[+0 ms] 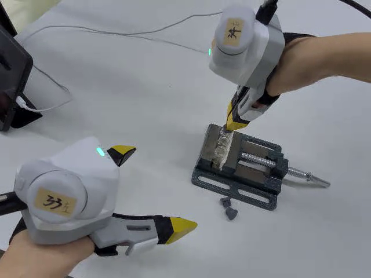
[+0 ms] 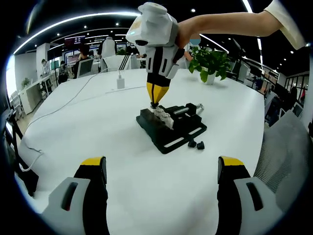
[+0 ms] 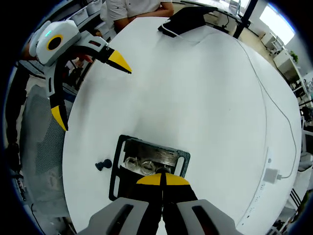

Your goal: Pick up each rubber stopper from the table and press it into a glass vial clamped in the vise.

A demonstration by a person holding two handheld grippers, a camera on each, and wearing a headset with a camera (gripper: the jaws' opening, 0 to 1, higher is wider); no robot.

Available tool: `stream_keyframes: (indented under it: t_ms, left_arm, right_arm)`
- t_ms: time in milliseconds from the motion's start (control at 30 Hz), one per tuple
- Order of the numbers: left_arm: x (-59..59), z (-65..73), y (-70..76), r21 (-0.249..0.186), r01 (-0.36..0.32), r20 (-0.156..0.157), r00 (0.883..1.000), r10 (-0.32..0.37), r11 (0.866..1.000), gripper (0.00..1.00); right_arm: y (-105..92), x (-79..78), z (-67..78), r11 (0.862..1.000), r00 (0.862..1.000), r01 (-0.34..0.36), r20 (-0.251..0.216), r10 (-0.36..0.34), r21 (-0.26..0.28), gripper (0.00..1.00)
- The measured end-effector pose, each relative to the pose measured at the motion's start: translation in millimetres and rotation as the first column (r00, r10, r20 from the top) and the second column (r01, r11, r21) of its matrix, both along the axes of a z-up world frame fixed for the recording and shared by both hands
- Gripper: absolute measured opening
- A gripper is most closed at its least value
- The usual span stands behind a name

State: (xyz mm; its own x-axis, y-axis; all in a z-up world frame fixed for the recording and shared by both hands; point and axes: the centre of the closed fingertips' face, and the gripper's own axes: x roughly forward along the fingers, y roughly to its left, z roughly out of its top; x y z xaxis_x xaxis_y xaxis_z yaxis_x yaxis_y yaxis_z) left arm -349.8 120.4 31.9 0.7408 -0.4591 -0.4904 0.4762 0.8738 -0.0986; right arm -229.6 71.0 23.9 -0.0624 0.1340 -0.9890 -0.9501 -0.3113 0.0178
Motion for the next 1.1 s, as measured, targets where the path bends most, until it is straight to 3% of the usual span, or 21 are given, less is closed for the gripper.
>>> stream_keyframes:
  t_ms: [100,133,333,500,667,833,900,1100]
  left_arm:
    - [-0.3,3.3,-0.2,0.001,-0.001,0.006,1.000,0.001,1.000,0.93]
    - [-0.6,4.4,-0.5,0.001,-0.002,0.008,1.000,0.002,1.000,0.93]
    - [-2.3,11.3,-1.0,0.006,-0.004,0.018,1.000,0.004,1.000,0.93]
    - [-2.9,14.7,-3.2,0.010,-0.002,0.025,1.000,0.002,1.000,0.93]
    - [-2.5,18.3,-5.6,0.015,0.006,0.031,0.999,-0.007,1.000,0.93]
    - [-1.5,21.2,-9.6,0.025,0.020,0.039,0.999,-0.020,0.999,0.93]
    - [-1.2,22.9,-11.7,0.028,0.025,0.041,0.999,-0.026,0.999,0.93]
    - [-0.6,23.5,-15.4,0.035,0.039,0.044,0.998,-0.041,0.999,0.93]
  right_arm:
    - [0.6,0.2,0.9,1.000,1.000,-0.007,0.006,0.007,0.014,0.00]
    - [2.2,1.1,0.7,0.999,1.000,0.031,-0.006,-0.031,0.023,0.00]
    - [0.8,-4.5,4.4,0.999,1.000,0.013,-0.005,-0.013,0.035,0.00]
    - [0.0,-6.1,6.8,0.998,0.999,0.044,-0.030,-0.043,0.047,0.00]
    - [-1.6,-8.5,8.7,0.997,0.999,0.044,-0.023,-0.042,0.060,0.00]
    - [-2.3,-8.4,9.3,0.991,0.999,0.051,-0.003,-0.051,0.120,0.00]
    - [-2.2,-8.9,9.6,0.990,0.999,0.019,0.023,-0.023,0.141,0.00]
    - [-2.1,-8.3,9.8,0.987,0.999,0.035,0.031,-0.040,0.158,0.00]
